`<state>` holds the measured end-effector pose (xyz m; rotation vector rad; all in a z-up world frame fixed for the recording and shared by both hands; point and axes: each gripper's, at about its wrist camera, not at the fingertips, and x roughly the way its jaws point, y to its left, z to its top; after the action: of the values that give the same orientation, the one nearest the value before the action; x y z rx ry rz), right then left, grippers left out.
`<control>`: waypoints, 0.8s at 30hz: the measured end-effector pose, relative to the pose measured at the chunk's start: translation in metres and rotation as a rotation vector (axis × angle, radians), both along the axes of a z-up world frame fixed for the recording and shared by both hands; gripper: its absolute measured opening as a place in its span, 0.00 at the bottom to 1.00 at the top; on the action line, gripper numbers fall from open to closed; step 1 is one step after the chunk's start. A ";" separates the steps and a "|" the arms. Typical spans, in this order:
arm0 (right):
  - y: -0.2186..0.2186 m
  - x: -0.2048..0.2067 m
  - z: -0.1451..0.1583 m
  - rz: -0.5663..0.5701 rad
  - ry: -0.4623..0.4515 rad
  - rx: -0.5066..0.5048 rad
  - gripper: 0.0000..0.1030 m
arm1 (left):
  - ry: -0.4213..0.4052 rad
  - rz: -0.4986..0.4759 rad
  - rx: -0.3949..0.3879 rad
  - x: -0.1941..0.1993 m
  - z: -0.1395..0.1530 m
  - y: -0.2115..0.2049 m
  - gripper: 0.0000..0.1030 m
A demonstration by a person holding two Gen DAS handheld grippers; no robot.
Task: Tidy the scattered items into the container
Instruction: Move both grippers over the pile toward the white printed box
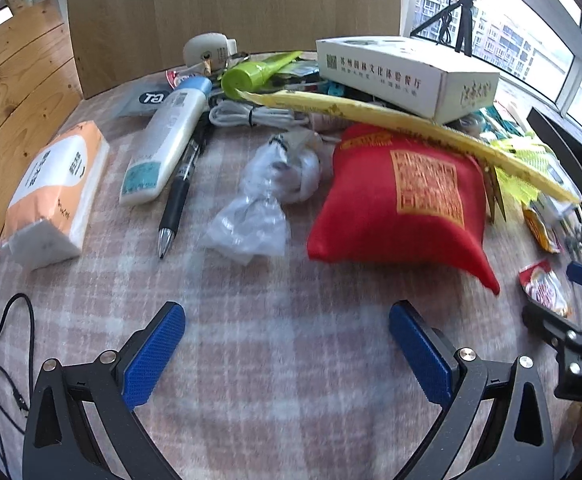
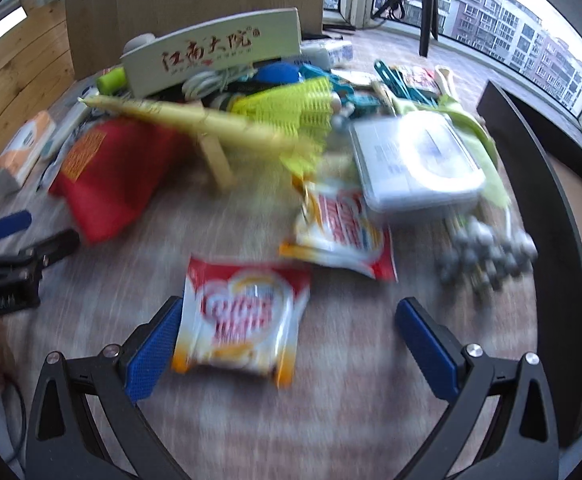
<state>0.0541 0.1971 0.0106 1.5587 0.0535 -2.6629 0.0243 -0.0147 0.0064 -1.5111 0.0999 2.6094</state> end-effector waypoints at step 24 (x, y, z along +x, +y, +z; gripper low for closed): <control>0.006 0.005 0.099 -0.066 0.108 -0.152 0.87 | 0.010 -0.013 0.106 -0.003 0.069 -0.023 0.68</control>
<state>0.0591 0.2028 0.1094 1.3948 -0.1946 -2.7261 0.0212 -0.0376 0.0757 -1.4577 -0.0275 2.5678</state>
